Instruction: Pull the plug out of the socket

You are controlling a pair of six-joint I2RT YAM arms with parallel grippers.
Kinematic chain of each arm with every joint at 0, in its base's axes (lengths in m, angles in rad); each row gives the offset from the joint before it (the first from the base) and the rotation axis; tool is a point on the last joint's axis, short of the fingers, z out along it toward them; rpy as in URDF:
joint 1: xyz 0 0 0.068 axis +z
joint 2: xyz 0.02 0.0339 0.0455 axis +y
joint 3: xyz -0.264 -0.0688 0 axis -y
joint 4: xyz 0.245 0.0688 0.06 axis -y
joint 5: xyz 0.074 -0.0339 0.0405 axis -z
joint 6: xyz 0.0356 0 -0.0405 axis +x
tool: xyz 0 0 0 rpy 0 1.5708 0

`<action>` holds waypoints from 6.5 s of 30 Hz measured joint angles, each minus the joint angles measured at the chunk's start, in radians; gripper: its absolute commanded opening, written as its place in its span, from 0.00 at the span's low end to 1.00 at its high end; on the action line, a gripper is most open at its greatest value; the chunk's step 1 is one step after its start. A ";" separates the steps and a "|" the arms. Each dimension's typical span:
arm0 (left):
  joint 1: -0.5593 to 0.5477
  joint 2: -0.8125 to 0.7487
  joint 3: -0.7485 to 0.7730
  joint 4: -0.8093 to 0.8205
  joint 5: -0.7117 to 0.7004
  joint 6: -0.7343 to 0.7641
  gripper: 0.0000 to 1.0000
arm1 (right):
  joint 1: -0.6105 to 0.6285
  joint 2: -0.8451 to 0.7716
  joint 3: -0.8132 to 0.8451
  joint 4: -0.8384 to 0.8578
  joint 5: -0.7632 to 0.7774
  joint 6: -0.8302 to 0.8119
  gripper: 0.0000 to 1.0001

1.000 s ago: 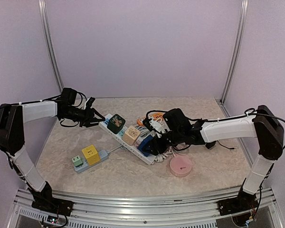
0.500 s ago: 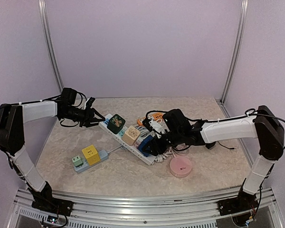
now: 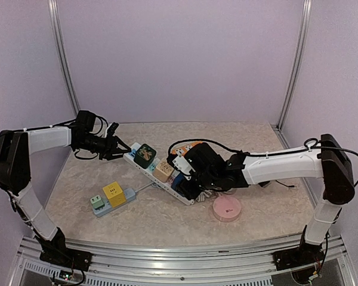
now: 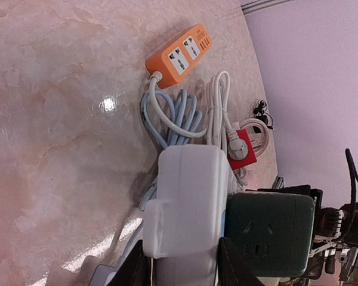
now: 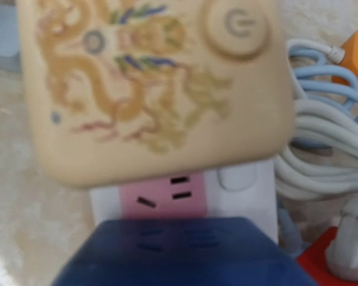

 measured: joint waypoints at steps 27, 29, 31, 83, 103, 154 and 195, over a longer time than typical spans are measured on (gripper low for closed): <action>0.007 0.000 0.000 -0.011 -0.008 0.017 0.08 | -0.068 0.004 -0.008 0.026 -0.156 0.030 0.00; 0.007 0.000 0.000 -0.011 -0.008 0.016 0.08 | -0.085 0.000 -0.019 0.042 -0.202 0.042 0.00; 0.007 0.000 0.000 -0.011 -0.008 0.015 0.08 | -0.103 -0.005 -0.036 0.064 -0.246 0.058 0.00; 0.013 0.006 0.003 -0.040 -0.025 0.017 0.08 | -0.176 -0.278 0.060 -0.039 0.240 -0.019 0.00; 0.011 -0.014 0.003 -0.059 -0.034 0.026 0.08 | -0.676 -0.145 -0.115 0.055 0.058 0.064 0.00; 0.011 -0.020 0.003 -0.063 -0.037 0.037 0.08 | -0.773 0.087 -0.111 0.131 0.080 0.135 0.71; 0.004 -0.023 0.003 -0.062 -0.035 0.037 0.08 | -0.256 -0.342 -0.137 0.128 -0.206 -0.132 0.99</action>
